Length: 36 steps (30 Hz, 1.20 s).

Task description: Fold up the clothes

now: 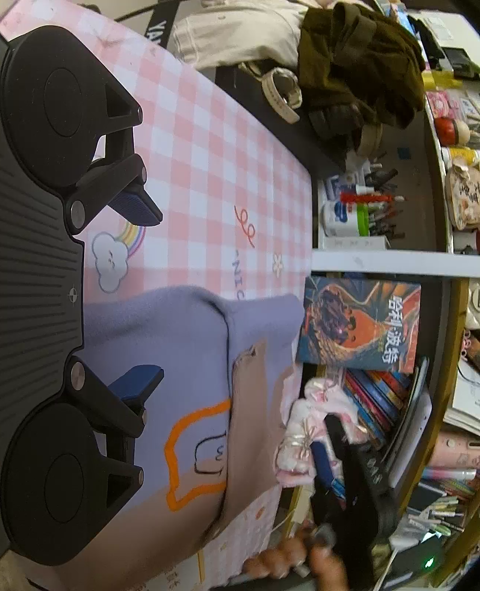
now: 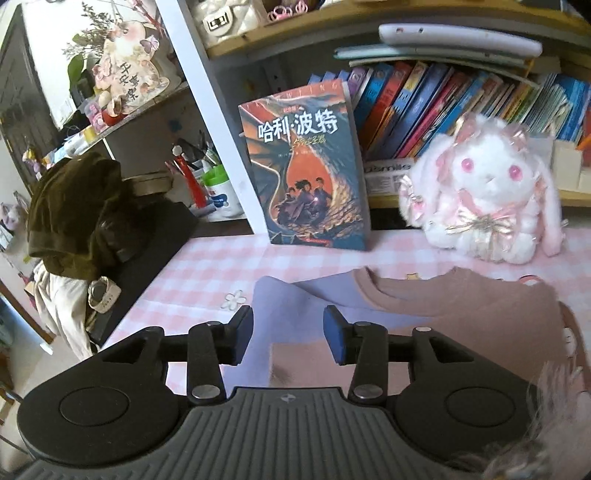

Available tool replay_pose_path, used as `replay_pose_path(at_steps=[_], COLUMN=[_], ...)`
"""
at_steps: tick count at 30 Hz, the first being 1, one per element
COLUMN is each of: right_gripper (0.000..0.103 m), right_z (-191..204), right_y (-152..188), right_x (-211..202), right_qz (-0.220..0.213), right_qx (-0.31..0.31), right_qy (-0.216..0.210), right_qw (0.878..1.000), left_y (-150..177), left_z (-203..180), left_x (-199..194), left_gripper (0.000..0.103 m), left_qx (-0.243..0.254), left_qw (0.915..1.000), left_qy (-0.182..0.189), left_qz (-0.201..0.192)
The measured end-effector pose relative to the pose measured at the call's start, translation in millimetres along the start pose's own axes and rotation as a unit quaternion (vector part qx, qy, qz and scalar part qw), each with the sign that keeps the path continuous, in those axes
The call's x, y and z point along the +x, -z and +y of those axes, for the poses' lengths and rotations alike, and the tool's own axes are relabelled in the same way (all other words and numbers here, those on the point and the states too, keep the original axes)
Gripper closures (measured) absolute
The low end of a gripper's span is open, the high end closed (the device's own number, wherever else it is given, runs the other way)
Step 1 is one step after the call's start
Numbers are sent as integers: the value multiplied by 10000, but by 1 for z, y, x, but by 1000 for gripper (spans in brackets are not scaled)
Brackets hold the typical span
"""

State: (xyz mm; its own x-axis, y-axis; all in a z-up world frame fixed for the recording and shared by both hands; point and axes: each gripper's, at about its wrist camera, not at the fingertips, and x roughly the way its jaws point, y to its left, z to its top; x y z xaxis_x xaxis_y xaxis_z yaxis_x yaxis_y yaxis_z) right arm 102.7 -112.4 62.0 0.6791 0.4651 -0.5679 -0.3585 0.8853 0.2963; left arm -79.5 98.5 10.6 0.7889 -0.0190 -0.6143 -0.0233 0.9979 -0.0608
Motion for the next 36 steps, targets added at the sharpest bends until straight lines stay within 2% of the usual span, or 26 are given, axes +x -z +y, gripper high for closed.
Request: replay_pose_path(at_steps=[4,14,24,28,33,36], right_gripper=[63,61,53,48,47,46], right_z=[-12,-43,-79,-92,-110,-118], right_y=[15,94,147,157,171,180], right_x=[-24,-81,-133,-151,-170,-180], right_qz=[87,744,864,845,905,942], right_qx=[61,220,631,709,784,827], right_qy=[233,906,1417,1478,1488,1461], right_qw=[9997,9929,9841,9828,9816,9813], left_y=[-1,4,13,16,24,29], left_z=[-3,-6,-26,-39,-51,-55], left_x=[6,15,7,-2,-11,-17], left_gripper=[18,18,18,18,18,18], left_qx=[-6,-237,-370,-300,-291,-313], left_qw=[10000,9993,9976,9973,9968,9956], left_qy=[81,54,-207,-395,-367,-521], left_qz=[38,296,542,535,650,715])
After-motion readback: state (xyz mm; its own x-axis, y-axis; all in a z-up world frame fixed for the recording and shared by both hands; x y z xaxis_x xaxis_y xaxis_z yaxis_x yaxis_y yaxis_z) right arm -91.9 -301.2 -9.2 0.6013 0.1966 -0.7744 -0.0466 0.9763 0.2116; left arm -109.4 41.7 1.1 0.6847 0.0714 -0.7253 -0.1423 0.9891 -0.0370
